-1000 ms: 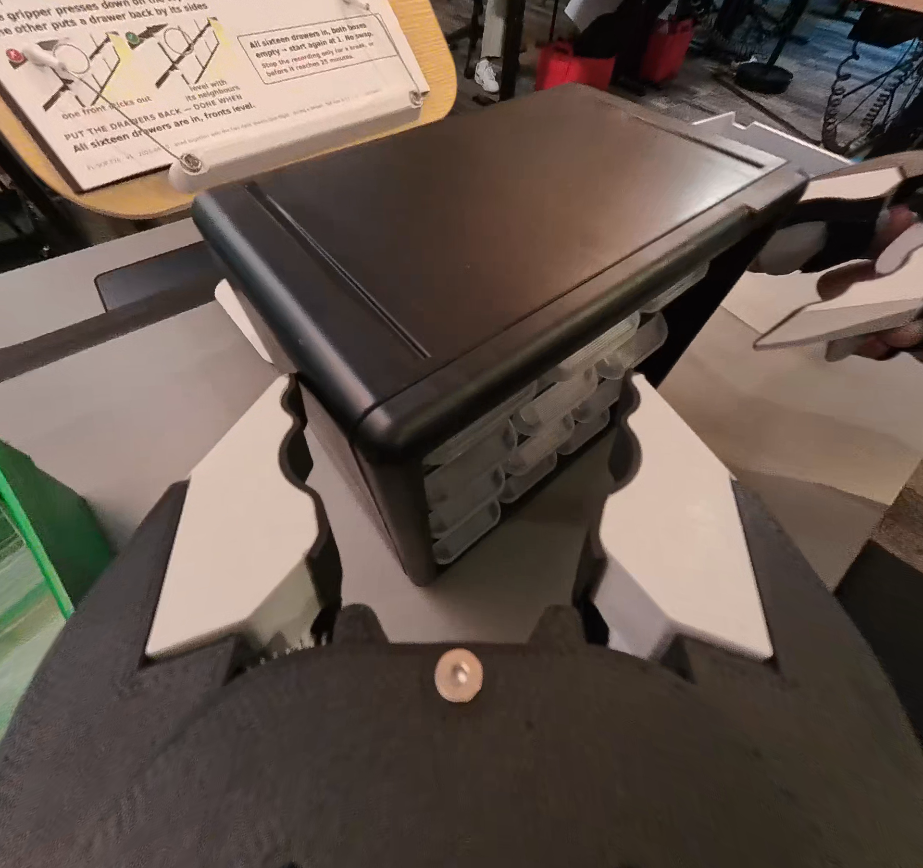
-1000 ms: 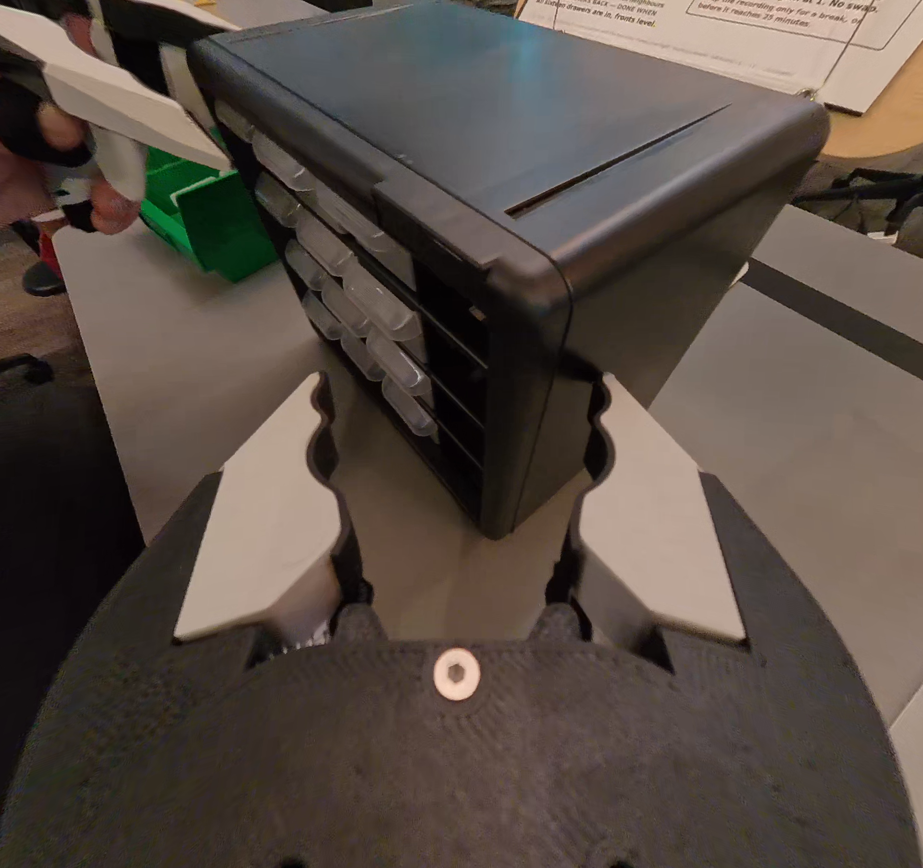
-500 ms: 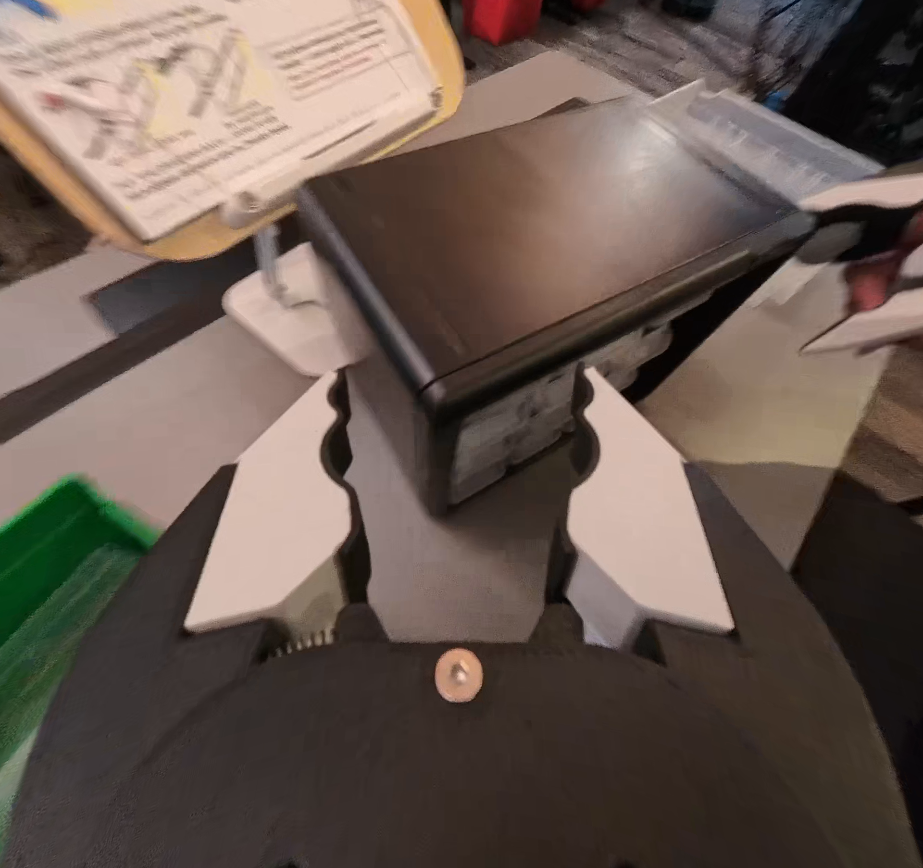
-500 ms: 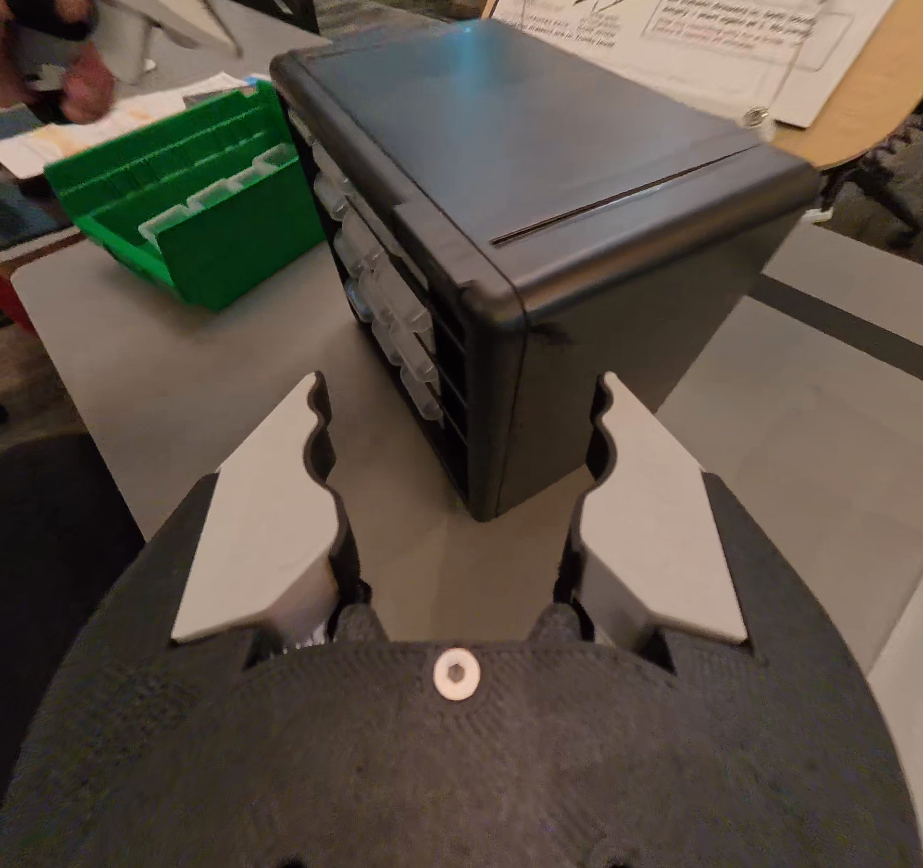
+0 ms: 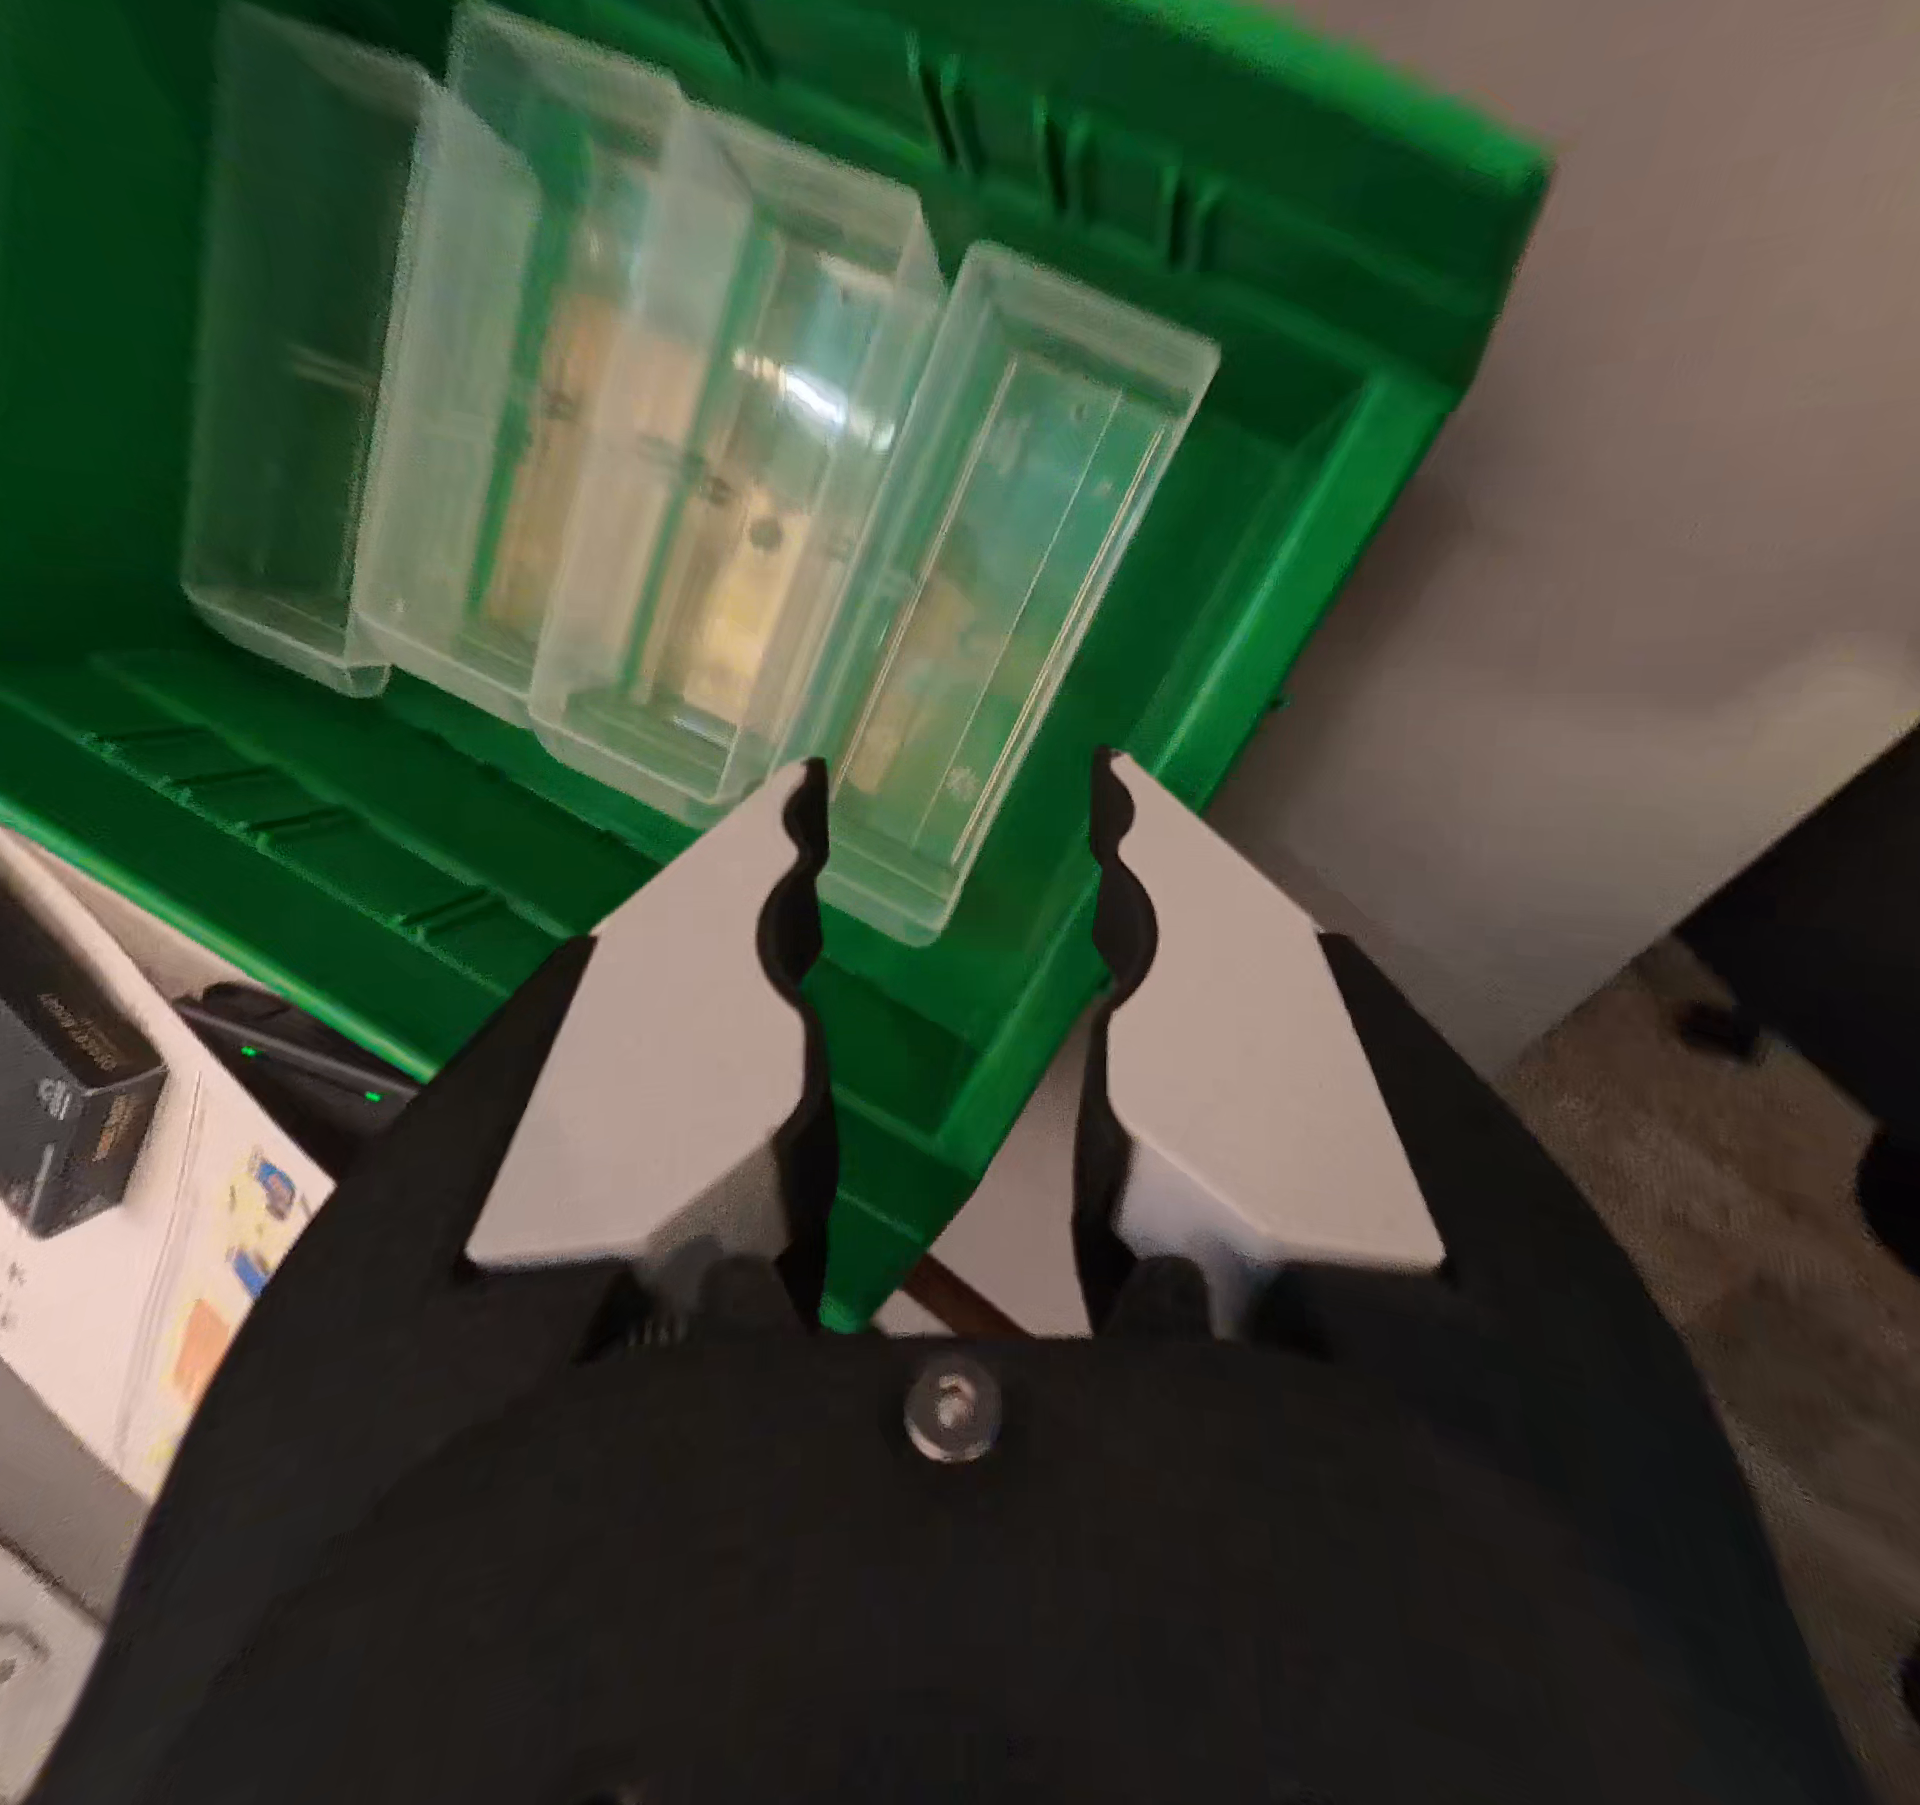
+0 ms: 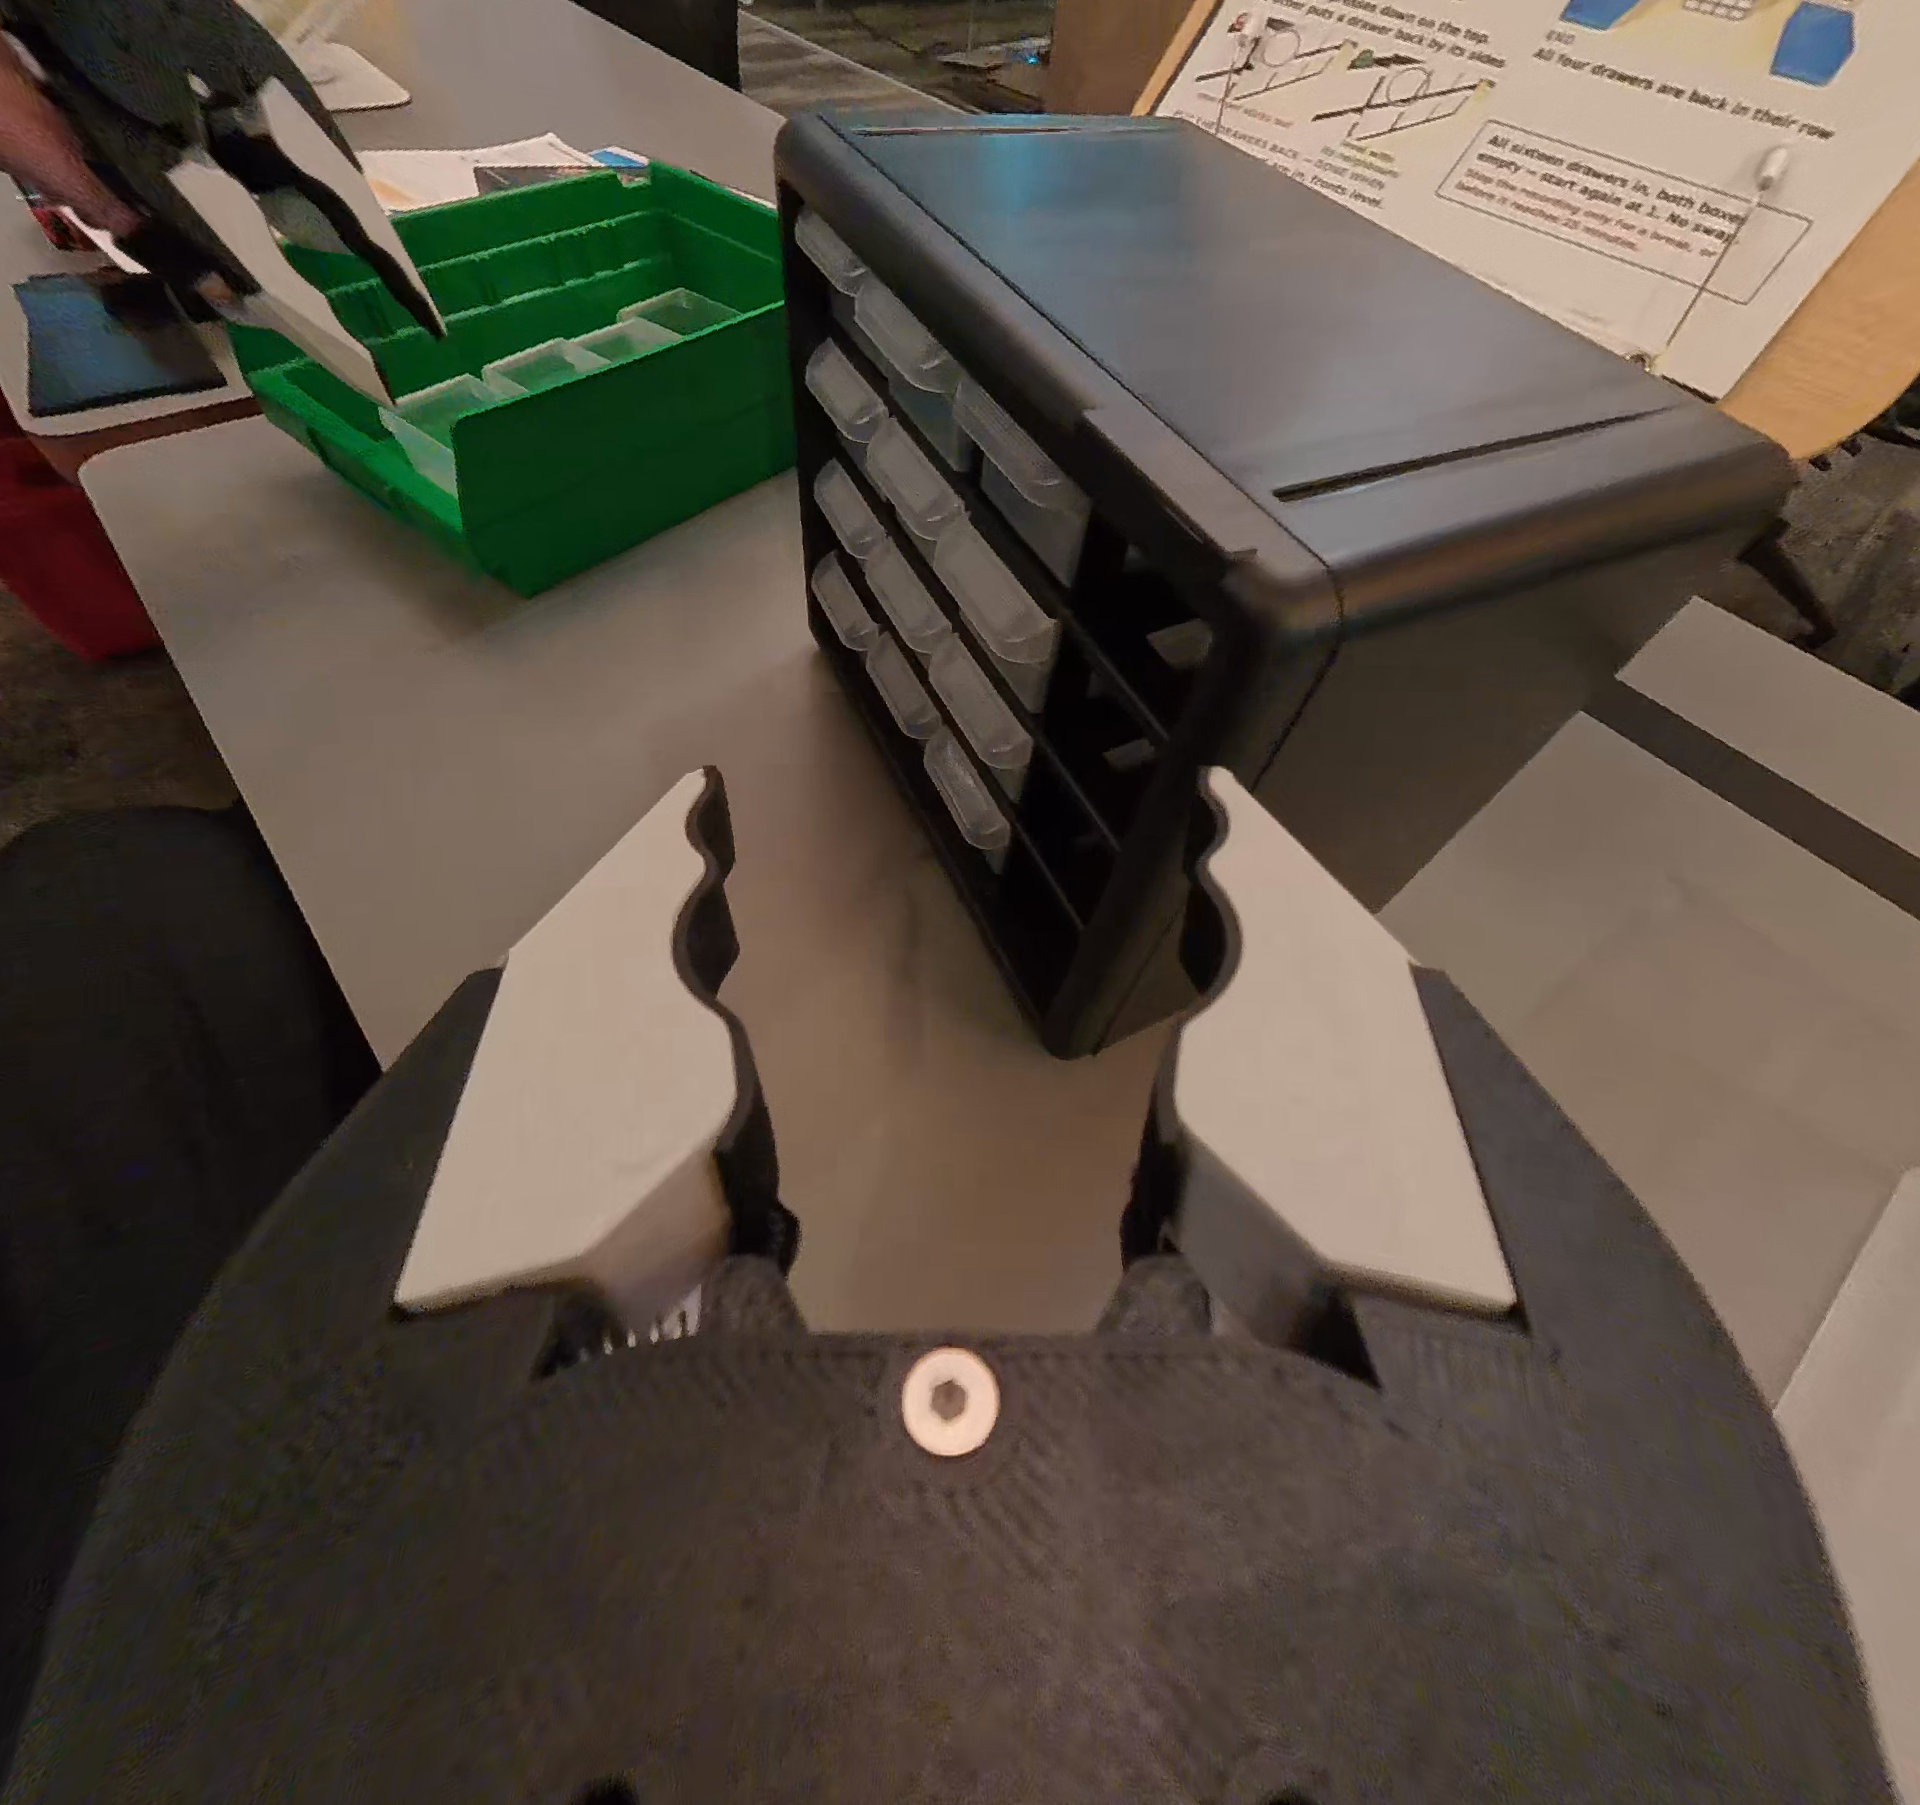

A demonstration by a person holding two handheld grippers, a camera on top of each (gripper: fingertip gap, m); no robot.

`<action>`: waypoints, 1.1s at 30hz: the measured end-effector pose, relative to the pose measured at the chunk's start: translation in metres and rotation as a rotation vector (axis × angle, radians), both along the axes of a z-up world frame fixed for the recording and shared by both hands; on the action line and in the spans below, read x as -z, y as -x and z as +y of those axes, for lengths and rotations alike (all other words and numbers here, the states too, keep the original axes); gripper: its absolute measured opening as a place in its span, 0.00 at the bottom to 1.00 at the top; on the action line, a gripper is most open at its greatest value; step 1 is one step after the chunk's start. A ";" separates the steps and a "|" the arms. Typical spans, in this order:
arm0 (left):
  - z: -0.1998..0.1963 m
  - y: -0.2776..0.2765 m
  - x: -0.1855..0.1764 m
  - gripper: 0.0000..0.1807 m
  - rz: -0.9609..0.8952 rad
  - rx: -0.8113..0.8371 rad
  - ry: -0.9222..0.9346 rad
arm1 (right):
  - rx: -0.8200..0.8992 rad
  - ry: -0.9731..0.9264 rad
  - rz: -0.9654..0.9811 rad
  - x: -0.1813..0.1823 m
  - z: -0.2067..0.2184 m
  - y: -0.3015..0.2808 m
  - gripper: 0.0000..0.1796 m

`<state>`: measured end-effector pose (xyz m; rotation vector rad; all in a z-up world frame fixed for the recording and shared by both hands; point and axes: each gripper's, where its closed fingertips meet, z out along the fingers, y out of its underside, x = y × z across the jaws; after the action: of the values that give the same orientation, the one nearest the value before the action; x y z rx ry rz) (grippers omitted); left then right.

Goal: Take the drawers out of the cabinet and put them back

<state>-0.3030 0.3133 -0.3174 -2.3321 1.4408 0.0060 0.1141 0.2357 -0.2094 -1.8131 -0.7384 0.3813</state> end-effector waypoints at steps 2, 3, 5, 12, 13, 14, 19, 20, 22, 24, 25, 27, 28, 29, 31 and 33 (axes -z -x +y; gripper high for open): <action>0.002 0.007 0.017 0.31 0.070 0.021 0.019 | -0.006 -0.007 -0.011 0.000 -0.002 0.003 0.47; 0.002 0.006 0.022 0.31 0.074 0.041 0.035 | -0.008 -0.007 -0.014 0.000 -0.003 0.004 0.47; 0.005 0.011 0.033 0.34 0.116 0.036 0.049 | -0.012 0.000 -0.015 0.002 -0.007 0.007 0.46; 0.013 0.018 0.037 0.41 0.124 0.020 0.051 | -0.007 0.013 -0.041 0.010 -0.012 0.008 0.45; 0.013 0.019 0.040 0.41 0.124 0.023 0.064 | -0.009 0.016 -0.039 0.011 -0.012 0.009 0.44; 0.014 0.021 0.042 0.41 0.135 0.023 0.078 | -0.011 0.019 -0.040 0.012 -0.012 0.010 0.44; 0.016 0.021 0.050 0.41 0.157 0.052 0.122 | -0.014 0.029 -0.045 0.015 -0.011 0.011 0.44; 0.015 0.021 0.053 0.41 0.158 0.049 0.141 | -0.014 0.031 -0.042 0.015 -0.011 0.011 0.43; 0.016 0.023 0.057 0.42 0.178 0.051 0.169 | -0.015 0.031 -0.040 0.015 -0.011 0.011 0.43; 0.017 0.023 0.057 0.40 0.185 0.047 0.189 | -0.016 0.034 -0.041 0.016 -0.011 0.011 0.42; 0.018 0.024 0.057 0.39 0.197 0.053 0.195 | -0.018 0.037 -0.042 0.017 -0.011 0.012 0.42; 0.018 0.024 0.058 0.38 0.208 0.057 0.216 | -0.024 0.040 -0.044 0.019 -0.012 0.013 0.42; 0.018 0.024 0.057 0.36 0.214 0.058 0.222 | -0.028 0.039 -0.046 0.019 -0.012 0.014 0.42; 0.017 0.024 0.056 0.35 0.214 0.059 0.230 | -0.030 0.037 -0.052 0.019 -0.012 0.014 0.42; 0.017 0.025 0.052 0.34 0.204 0.034 0.232 | -0.036 0.015 -0.075 0.018 -0.012 0.013 0.43; 0.015 0.025 0.043 0.33 0.174 0.004 0.223 | -0.038 -0.050 -0.095 0.004 -0.009 0.007 0.44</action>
<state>-0.3281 0.3278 -0.3601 -2.5620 1.6026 0.0507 0.1068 0.2270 -0.2137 -1.7820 -0.8423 0.3008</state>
